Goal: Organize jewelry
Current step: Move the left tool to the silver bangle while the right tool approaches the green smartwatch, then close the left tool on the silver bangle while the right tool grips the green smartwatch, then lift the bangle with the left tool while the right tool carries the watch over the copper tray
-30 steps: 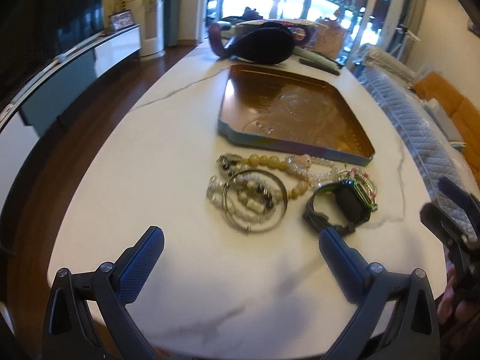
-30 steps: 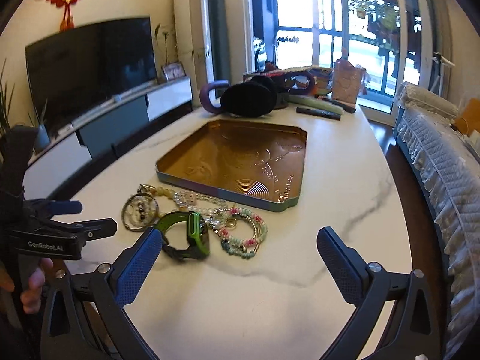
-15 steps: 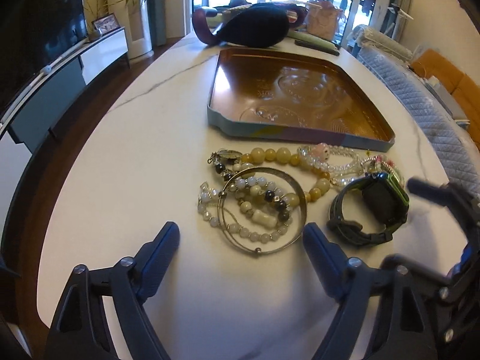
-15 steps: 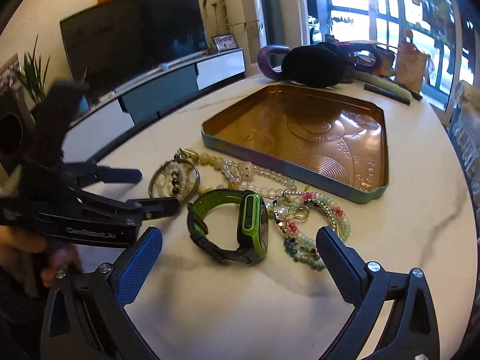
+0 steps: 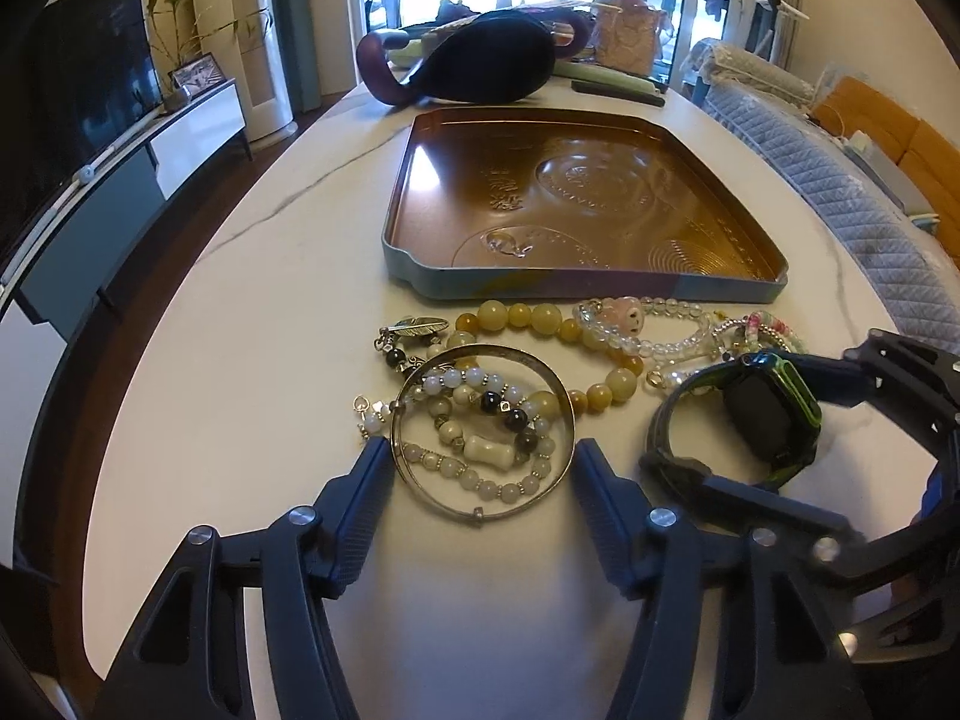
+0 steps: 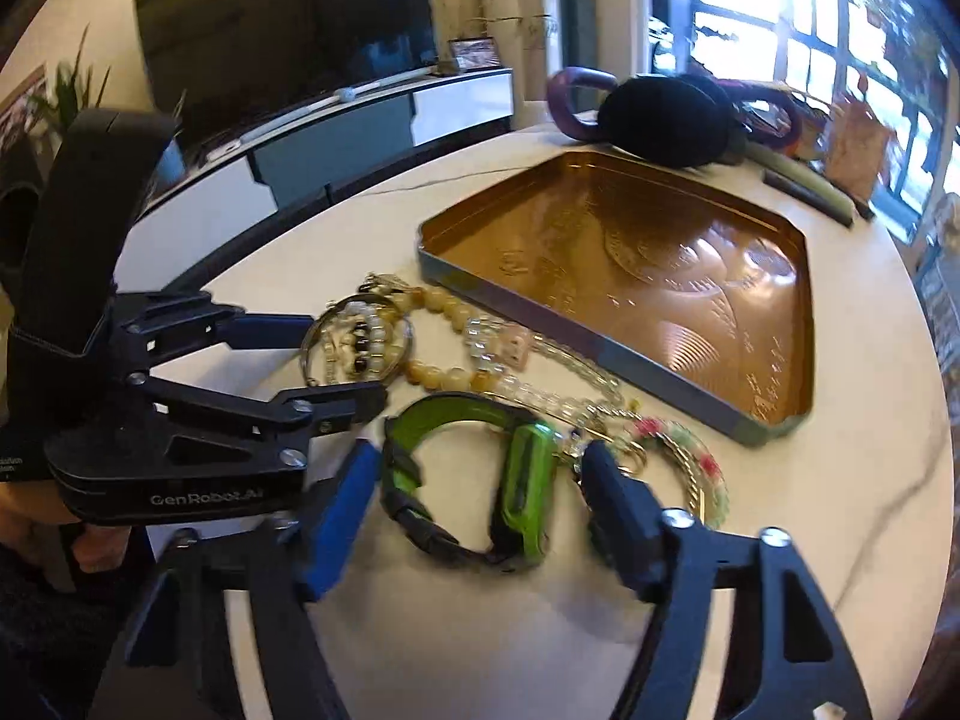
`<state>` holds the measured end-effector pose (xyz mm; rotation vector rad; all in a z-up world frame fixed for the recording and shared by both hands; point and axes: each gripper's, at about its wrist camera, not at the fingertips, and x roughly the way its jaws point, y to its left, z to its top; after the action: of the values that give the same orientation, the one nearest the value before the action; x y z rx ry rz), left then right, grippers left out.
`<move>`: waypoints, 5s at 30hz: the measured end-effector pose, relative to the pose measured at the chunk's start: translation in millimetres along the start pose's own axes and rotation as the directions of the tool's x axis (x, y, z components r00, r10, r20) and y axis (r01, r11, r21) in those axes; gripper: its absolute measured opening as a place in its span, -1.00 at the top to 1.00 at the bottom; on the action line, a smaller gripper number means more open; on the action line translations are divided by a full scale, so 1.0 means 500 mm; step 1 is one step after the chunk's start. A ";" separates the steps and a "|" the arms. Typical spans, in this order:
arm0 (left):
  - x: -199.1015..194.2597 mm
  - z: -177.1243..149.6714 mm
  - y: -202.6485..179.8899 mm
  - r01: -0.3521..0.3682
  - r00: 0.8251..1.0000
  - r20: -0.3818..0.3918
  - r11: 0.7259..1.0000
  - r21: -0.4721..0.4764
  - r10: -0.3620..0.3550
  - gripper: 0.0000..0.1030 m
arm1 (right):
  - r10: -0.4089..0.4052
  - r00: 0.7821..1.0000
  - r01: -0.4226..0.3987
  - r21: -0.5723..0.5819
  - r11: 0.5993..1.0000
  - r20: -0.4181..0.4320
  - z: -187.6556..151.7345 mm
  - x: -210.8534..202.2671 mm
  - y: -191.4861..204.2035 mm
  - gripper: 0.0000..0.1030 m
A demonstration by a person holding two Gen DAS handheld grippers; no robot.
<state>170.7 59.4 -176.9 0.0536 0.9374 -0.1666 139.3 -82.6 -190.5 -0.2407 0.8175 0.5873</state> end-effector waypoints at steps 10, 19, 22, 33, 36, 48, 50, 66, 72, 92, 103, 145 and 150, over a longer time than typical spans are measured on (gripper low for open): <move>-0.063 -0.013 0.034 0.111 0.993 0.052 0.990 -0.089 -0.107 -0.19 | -0.027 0.999 0.027 0.001 1.000 0.023 -0.006 -0.040 -0.002 0.73; -0.075 -0.068 0.016 0.097 0.995 -0.003 0.993 -0.073 -0.098 -0.20 | -0.022 1.000 0.022 0.008 1.000 0.017 -0.026 -0.045 0.009 0.00; -0.066 -0.073 0.023 0.082 0.996 -0.021 0.993 -0.086 -0.084 -0.20 | -0.026 1.000 0.026 0.011 1.000 0.010 -0.023 -0.039 0.012 -0.08; -0.036 -0.063 0.011 0.029 0.999 -0.021 1.000 -0.013 -0.029 -0.35 | -0.025 0.999 0.026 0.027 0.999 -0.037 -0.019 0.006 0.001 0.21; -0.039 -0.066 0.001 0.030 0.999 -0.020 0.999 0.024 -0.030 -0.23 | -0.035 0.998 0.037 0.046 0.998 -0.045 -0.026 0.012 -0.008 0.53; -0.062 -0.046 -0.006 0.065 0.998 0.014 0.998 -0.008 -0.065 -0.22 | -0.021 0.999 0.026 0.143 0.989 -0.038 -0.038 -0.011 -0.024 0.73; -0.065 -0.043 -0.016 0.060 0.998 0.020 0.998 0.001 -0.060 -0.22 | -0.022 0.999 0.026 0.148 0.989 -0.027 -0.039 -0.022 -0.025 0.73; -0.103 -0.042 -0.040 0.056 0.996 0.067 0.998 -0.021 -0.054 -0.22 | -0.094 0.995 0.087 0.156 0.984 0.038 -0.043 -0.089 -0.024 0.73; -0.114 -0.054 -0.037 0.065 0.996 0.064 0.997 -0.045 -0.062 -0.23 | -0.089 0.994 0.078 0.162 0.984 0.060 -0.051 -0.121 -0.020 0.73; -0.213 0.008 -0.087 0.091 0.981 0.174 0.996 -0.005 -0.089 -0.23 | -0.159 0.976 0.136 0.151 0.979 0.151 0.006 -0.243 -0.061 0.73; -0.231 0.111 -0.084 0.099 0.965 0.245 0.995 0.004 -0.097 -0.23 | -0.186 0.965 0.154 0.176 0.972 0.183 0.092 -0.249 -0.127 0.73; 0.179 0.240 0.026 0.090 0.996 -0.010 0.988 -0.126 -0.092 -0.23 | -0.144 0.989 0.150 0.236 0.960 -0.040 0.111 0.114 -0.298 0.73; 0.185 0.245 0.023 0.089 0.996 -0.005 0.988 -0.124 -0.090 -0.23 | -0.168 0.985 0.169 0.228 0.959 -0.024 0.111 0.117 -0.295 0.73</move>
<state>323.8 45.1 -179.1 -0.1022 0.9592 -0.1911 289.9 -156.5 -199.6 -0.0986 0.8524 0.3282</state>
